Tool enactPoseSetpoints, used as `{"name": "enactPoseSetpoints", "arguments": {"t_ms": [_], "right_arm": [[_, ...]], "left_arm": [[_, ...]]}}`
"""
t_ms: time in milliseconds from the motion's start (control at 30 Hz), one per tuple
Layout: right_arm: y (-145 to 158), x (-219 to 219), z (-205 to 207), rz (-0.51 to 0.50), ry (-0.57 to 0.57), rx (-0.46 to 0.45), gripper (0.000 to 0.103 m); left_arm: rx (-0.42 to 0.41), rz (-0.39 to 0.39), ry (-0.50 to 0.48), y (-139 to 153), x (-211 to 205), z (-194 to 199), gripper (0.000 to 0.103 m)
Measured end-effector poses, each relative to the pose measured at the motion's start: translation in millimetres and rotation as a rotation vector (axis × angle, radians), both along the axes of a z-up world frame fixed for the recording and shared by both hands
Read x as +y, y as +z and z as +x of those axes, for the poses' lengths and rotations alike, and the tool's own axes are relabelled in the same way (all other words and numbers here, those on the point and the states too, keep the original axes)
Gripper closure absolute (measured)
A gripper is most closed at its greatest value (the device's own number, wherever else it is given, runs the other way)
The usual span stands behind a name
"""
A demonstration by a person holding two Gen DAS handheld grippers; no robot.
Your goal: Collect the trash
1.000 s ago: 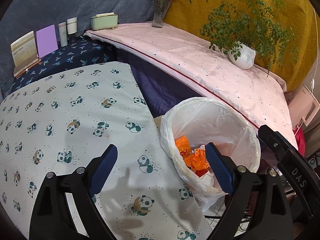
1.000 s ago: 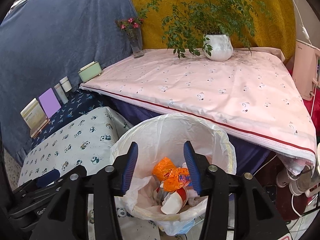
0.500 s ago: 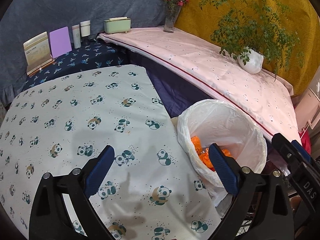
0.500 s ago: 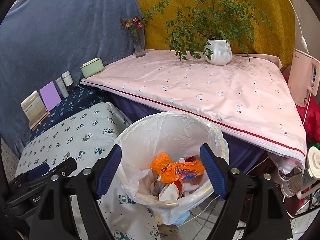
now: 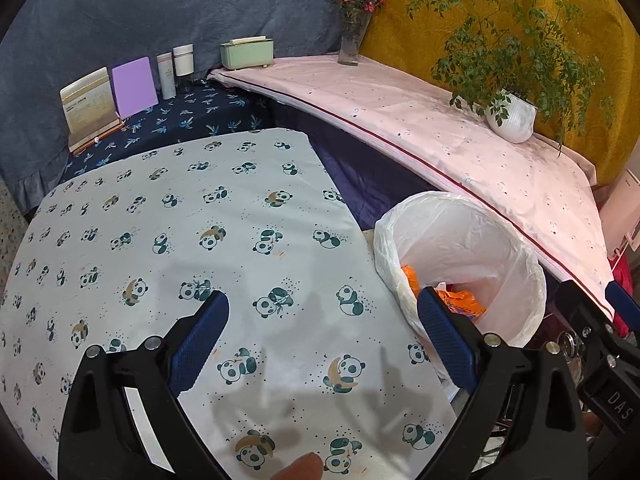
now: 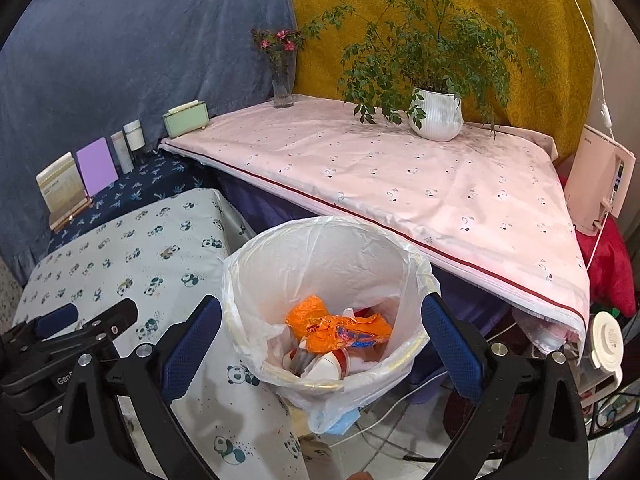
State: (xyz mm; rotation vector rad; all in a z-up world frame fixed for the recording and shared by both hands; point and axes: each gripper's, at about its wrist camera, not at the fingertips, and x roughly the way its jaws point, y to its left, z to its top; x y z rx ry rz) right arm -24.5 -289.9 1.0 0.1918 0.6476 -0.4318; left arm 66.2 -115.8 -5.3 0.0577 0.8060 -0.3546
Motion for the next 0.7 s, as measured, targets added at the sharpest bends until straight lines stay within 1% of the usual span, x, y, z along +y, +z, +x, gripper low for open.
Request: {"name": "enactPoseSetpoints", "arguments": {"t_ms": [167, 300, 700], "right_arm": [[-2.4, -0.7, -2.2, 0.008, 0.006, 0.015, 0.006], [-5.0, -4.7, -3.3, 0.045, 0.005, 0.028, 0.006], [-12.0, -6.9, -0.7, 0.026, 0.014, 0.069, 0.006]], "left_arm": [[0.001, 0.024, -0.001, -1.7, -1.0, -1.4, 0.012], [0.011, 0.027, 0.0, -3.7, -1.7, -1.5, 0.012], [0.045, 0.051, -0.013, -10.4, -10.4, 1.1, 0.012]]}}
